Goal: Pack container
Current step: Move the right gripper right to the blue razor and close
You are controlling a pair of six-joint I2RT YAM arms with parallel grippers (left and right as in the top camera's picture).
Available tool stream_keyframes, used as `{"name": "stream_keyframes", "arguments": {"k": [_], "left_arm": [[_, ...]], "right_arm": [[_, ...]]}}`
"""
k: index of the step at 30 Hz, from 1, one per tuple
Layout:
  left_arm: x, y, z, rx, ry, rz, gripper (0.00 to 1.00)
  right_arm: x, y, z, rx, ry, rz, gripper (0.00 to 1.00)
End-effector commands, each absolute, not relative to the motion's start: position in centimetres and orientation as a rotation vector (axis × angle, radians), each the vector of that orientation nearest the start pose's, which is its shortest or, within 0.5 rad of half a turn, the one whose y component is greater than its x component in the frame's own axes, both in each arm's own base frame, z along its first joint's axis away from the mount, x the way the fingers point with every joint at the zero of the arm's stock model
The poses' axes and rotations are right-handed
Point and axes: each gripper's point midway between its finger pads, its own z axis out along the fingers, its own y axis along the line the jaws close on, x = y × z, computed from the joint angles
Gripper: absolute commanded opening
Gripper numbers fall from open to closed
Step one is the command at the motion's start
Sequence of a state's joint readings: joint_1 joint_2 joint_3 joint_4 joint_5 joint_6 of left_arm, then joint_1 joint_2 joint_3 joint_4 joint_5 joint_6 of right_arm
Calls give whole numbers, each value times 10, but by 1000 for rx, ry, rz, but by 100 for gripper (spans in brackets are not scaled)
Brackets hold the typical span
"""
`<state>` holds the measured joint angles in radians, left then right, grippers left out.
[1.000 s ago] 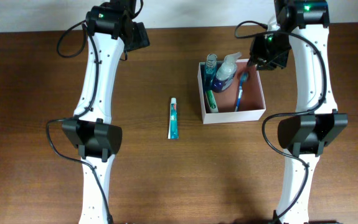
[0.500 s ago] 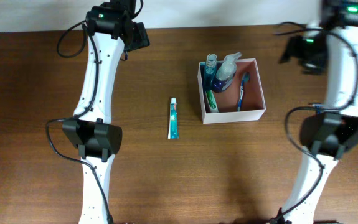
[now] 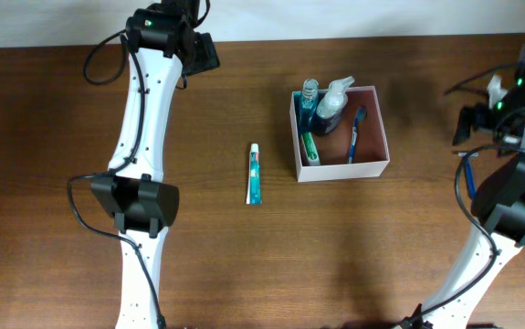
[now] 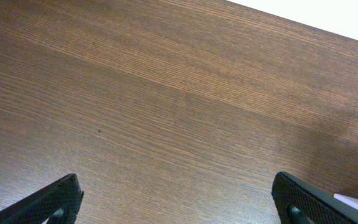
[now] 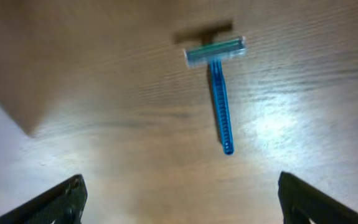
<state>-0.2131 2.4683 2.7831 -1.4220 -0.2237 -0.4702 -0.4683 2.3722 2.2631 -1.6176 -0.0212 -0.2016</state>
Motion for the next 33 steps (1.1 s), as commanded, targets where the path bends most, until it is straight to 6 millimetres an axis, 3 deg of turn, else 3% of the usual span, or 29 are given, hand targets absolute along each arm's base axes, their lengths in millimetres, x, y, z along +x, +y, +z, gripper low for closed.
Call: {"name": "stream_keyframes", "arguments": {"k": [1, 5, 11, 22, 33], "left_arm": [[543, -77, 201, -424, 2588, 63, 99], [543, -77, 201, -424, 2588, 63, 99], [543, -77, 201, -424, 2588, 63, 99], [543, -77, 201, -424, 2588, 63, 99], [543, -77, 201, -424, 2588, 63, 100]], "right_arm": [[360, -199, 68, 329, 3316, 82, 94], [349, -208, 44, 301, 3338, 83, 96], [348, -215, 23, 325, 3319, 80, 96], [356, -223, 15, 325, 3287, 13, 87], [348, -218, 0, 326, 3311, 31, 80]]}}
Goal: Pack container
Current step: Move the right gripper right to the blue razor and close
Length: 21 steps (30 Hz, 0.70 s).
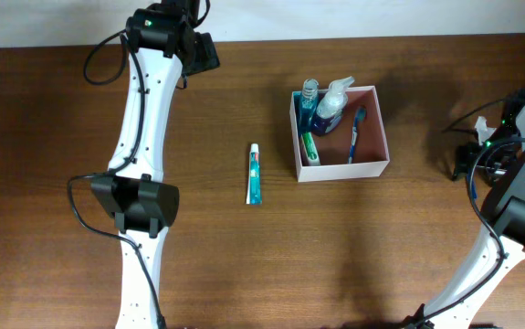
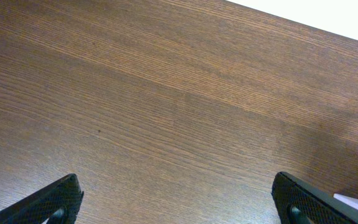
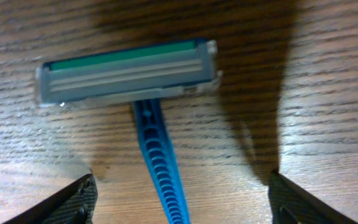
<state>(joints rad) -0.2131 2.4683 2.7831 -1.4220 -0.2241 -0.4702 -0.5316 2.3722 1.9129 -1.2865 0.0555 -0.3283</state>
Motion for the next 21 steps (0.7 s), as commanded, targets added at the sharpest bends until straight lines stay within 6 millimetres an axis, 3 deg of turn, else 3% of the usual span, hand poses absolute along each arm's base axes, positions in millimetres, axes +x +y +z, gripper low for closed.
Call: {"name": "stream_keyframes", "arguments": {"k": [1, 5, 8, 17, 21], "left_arm": [[543, -77, 201, -424, 2588, 63, 99], [543, -77, 201, -424, 2588, 63, 99], [543, -77, 201, -424, 2588, 63, 99], [543, -77, 201, -424, 2587, 62, 99], [543, -77, 201, -424, 2587, 62, 99]], "right_arm": [[348, -218, -1, 326, 3312, 31, 79], [347, -218, -2, 326, 3314, 33, 73], [347, -218, -2, 341, 3311, 29, 61], [347, -216, 0, 433, 3305, 34, 5], [350, -213, 6, 465, 3300, 33, 4]]}}
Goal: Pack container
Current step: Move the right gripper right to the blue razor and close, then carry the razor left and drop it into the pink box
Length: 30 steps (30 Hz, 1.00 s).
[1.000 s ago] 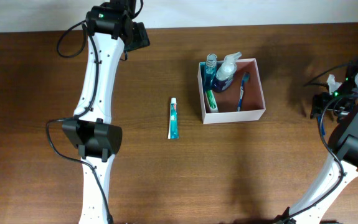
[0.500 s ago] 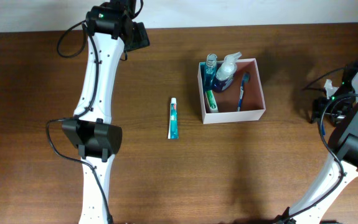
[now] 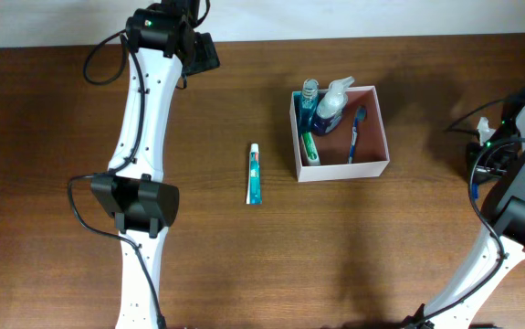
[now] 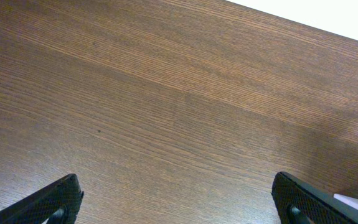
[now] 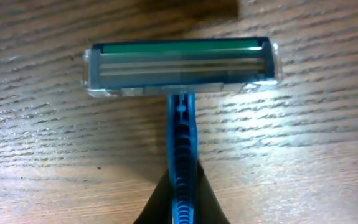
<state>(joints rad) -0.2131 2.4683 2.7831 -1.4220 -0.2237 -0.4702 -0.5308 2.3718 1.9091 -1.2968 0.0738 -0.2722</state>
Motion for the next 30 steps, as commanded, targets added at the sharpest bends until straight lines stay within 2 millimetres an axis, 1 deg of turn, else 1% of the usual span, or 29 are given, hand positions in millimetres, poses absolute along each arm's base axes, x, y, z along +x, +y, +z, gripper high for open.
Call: {"name": "stream_keyframes", "arguments": {"k": [1, 4, 5, 8, 10, 12, 14, 16, 18, 22, 26, 28, 30], "left_arm": [[543, -77, 201, -424, 2588, 63, 99], [543, -77, 201, -424, 2588, 63, 99], [543, -77, 201, -424, 2588, 63, 99], [543, -77, 201, -424, 2588, 63, 99], [543, -77, 201, -424, 2588, 63, 99], [543, -77, 201, -424, 2588, 63, 99], [543, -77, 201, -424, 2588, 63, 99], [543, -77, 201, -424, 2588, 63, 99], [543, -77, 201, -424, 2587, 62, 99], [543, -77, 201, -424, 2588, 63, 100], [543, -77, 201, -424, 2588, 63, 99], [543, -77, 201, -424, 2588, 63, 99], [543, -77, 201, -424, 2588, 63, 99]], "right_arm": [[352, -212, 11, 485, 3296, 29, 4], [364, -202, 28, 469, 3271, 91, 4], [375, -189, 47, 454, 3235, 189, 4], [392, -163, 83, 485, 3162, 369, 4], [406, -140, 112, 504, 3087, 510, 4], [423, -116, 142, 458, 2987, 649, 4], [440, -94, 164, 389, 2892, 758, 4], [451, -73, 180, 335, 2830, 840, 4], [456, -55, 182, 276, 2831, 852, 4], [459, -24, 177, 174, 2869, 843, 4], [465, 8, 177, 64, 2871, 843, 6], [470, 21, 177, 41, 2864, 840, 6], [472, 24, 173, 56, 2883, 780, 7]]}}
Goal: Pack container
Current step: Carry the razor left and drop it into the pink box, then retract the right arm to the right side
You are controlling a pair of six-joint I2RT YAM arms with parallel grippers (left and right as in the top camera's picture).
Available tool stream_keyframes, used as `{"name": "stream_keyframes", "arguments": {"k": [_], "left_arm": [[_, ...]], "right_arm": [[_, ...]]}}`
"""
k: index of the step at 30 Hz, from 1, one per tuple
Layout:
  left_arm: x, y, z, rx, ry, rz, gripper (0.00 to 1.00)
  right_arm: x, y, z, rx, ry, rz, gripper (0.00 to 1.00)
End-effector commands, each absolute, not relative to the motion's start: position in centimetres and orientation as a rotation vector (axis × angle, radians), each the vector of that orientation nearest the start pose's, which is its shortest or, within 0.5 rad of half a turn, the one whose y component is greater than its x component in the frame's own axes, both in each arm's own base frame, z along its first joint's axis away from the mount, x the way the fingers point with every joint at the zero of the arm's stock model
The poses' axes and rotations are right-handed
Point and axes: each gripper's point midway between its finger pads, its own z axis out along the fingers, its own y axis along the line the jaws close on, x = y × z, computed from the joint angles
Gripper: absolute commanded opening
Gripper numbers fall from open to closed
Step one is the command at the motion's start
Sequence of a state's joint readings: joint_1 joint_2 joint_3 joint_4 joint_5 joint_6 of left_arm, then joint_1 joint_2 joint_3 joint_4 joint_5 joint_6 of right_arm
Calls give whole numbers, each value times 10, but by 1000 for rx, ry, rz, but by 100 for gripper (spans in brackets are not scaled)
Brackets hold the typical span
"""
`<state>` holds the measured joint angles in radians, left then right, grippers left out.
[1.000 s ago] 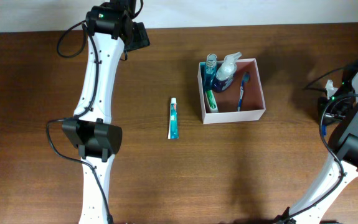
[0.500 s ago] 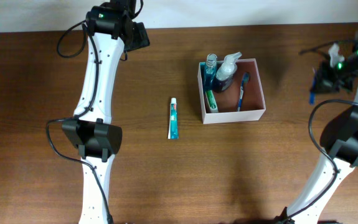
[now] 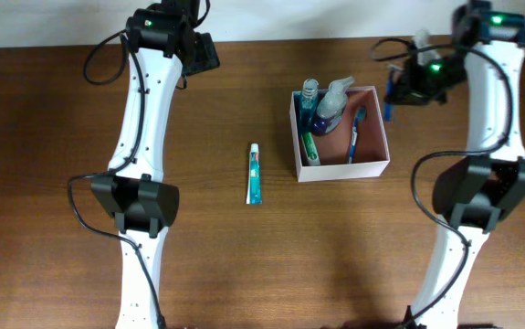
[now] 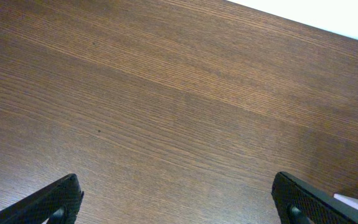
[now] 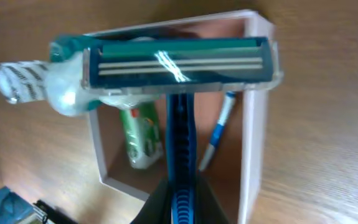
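A white open box (image 3: 383, 137) stands right of the table's middle; it holds a blue bottle (image 3: 309, 102), a pump bottle (image 3: 333, 102), a green tube (image 3: 309, 146) and a blue toothbrush (image 3: 355, 132). My right gripper (image 3: 396, 94) is shut on a blue razor (image 5: 180, 93) and hangs just beyond the box's far right corner; the right wrist view shows the razor's head over the box (image 5: 253, 124). A toothpaste tube (image 3: 255, 174) lies on the table left of the box. My left gripper (image 4: 177, 208) is open over bare wood at the far left.
The table's far edge (image 3: 262, 38) runs behind both arms, with white wall beyond it. The left arm's base (image 3: 139, 206) sits left of the toothpaste. The right arm's base (image 3: 477, 194) is right of the box.
My right gripper, shut on the razor low over the table at the far right, now holds it raised by the box's far right corner. The left arm stayed put.
The razor lay on the table at the far right with my right gripper open above it. Then the open fingers were low around it, then shut on its handle. Now the razor is held up beside the box. The left gripper stayed open throughout.
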<state>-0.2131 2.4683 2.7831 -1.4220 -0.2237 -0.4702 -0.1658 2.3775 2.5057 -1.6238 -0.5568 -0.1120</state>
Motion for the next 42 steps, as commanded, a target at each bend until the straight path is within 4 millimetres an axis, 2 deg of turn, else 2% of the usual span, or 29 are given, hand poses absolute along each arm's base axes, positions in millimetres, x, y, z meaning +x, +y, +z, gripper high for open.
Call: {"name": "stream_keyframes", "arguments": {"k": [1, 7, 15, 16, 17, 20, 23, 24, 26, 30, 31, 35, 37, 42], "left_arm": [[543, -77, 201, -424, 2588, 63, 99], [543, -77, 201, -424, 2588, 63, 99], [543, -77, 201, -424, 2588, 63, 99], [543, -77, 201, -424, 2588, 63, 99], [543, -77, 201, -424, 2588, 63, 99], [543, -77, 201, -424, 2587, 62, 99], [543, -77, 201, -424, 2588, 63, 99], [543, -77, 201, -424, 2588, 63, 99], [543, -77, 201, -424, 2587, 62, 99], [543, -77, 201, -424, 2588, 63, 99], [543, -77, 201, -424, 2588, 63, 99], [544, -78, 202, -424, 2582, 60, 99], [547, -78, 203, -424, 2572, 55, 99], [546, -78, 203, -423, 2574, 54, 100]], "right_arm": [[473, 23, 171, 79, 2898, 737, 7], [477, 27, 169, 141, 2908, 699, 8], [474, 29, 168, 205, 2925, 711, 24], [474, 29, 168, 204, 2927, 711, 31], [474, 29, 168, 204, 2927, 711, 45], [474, 29, 168, 202, 2924, 708, 59], [478, 17, 167, 223, 2916, 665, 75], [479, 9, 166, 242, 2912, 646, 80], [480, -8, 165, 287, 2903, 615, 82], [475, -67, 162, 452, 2882, 520, 90], [464, -116, 158, 581, 2869, 416, 99], [444, -177, 153, 735, 2861, 245, 99], [433, -200, 151, 797, 2856, 183, 99], [415, -234, 150, 898, 2836, 111, 99]]}}
